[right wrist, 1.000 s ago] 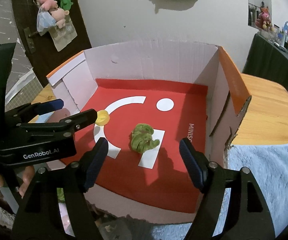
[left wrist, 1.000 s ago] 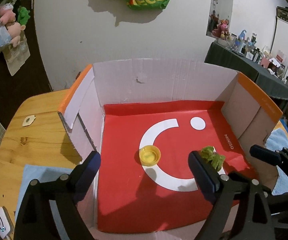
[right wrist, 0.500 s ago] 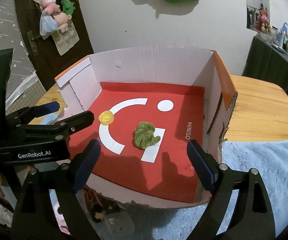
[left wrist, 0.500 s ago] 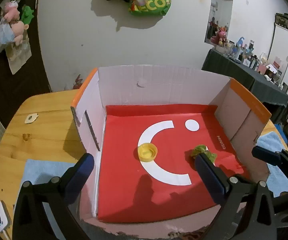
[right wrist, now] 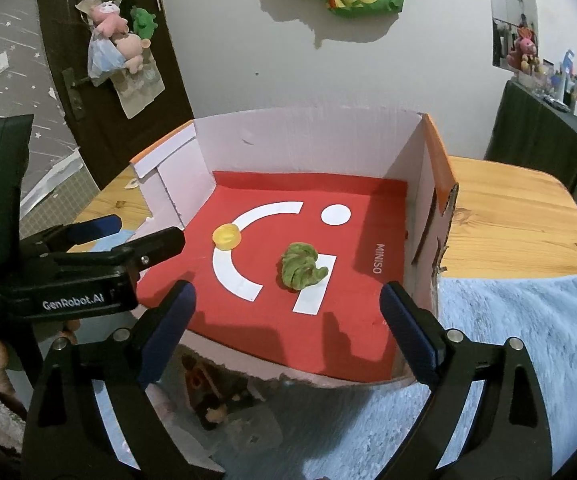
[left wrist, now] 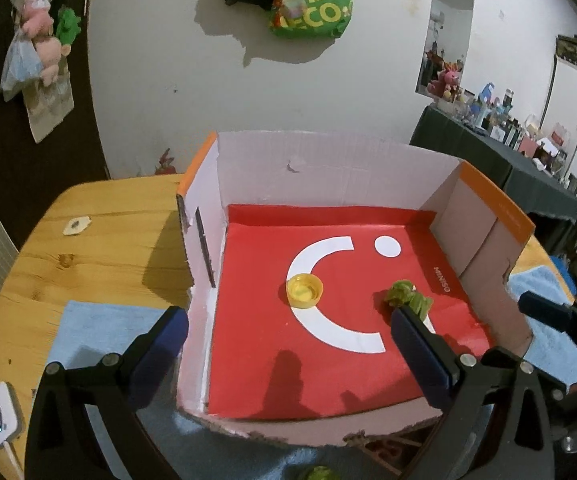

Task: Organize objects
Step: 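Withdraw both open grippers from the box back toward the towel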

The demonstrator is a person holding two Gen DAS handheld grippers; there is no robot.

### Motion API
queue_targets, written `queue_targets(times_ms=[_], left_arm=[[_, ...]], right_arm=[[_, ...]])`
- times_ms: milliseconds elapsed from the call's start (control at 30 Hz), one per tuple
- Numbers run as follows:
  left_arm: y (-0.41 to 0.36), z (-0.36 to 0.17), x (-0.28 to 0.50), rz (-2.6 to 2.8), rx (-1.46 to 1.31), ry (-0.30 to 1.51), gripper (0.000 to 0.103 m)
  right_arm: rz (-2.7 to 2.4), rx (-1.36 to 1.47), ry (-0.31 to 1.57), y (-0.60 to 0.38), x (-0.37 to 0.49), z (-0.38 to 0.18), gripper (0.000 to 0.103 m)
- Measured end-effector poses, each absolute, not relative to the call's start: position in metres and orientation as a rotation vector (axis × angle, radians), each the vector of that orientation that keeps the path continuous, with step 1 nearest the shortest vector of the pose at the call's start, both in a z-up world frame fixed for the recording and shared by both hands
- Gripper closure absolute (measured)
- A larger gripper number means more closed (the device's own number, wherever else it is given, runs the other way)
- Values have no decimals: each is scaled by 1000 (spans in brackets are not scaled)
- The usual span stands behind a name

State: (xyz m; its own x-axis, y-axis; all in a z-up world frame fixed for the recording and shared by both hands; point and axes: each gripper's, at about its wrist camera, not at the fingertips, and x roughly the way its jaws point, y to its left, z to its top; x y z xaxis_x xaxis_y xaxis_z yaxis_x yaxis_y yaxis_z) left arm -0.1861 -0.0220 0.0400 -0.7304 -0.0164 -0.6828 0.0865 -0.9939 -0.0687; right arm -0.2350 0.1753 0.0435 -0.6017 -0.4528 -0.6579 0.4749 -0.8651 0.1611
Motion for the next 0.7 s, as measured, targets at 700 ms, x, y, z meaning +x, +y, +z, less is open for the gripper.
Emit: queue_targets(times_ms=[700], left_arm=[[-15,38,-150,-2881,1101,91,0]], right_arm=[[-2432,939,-17,189,-203,51,3]])
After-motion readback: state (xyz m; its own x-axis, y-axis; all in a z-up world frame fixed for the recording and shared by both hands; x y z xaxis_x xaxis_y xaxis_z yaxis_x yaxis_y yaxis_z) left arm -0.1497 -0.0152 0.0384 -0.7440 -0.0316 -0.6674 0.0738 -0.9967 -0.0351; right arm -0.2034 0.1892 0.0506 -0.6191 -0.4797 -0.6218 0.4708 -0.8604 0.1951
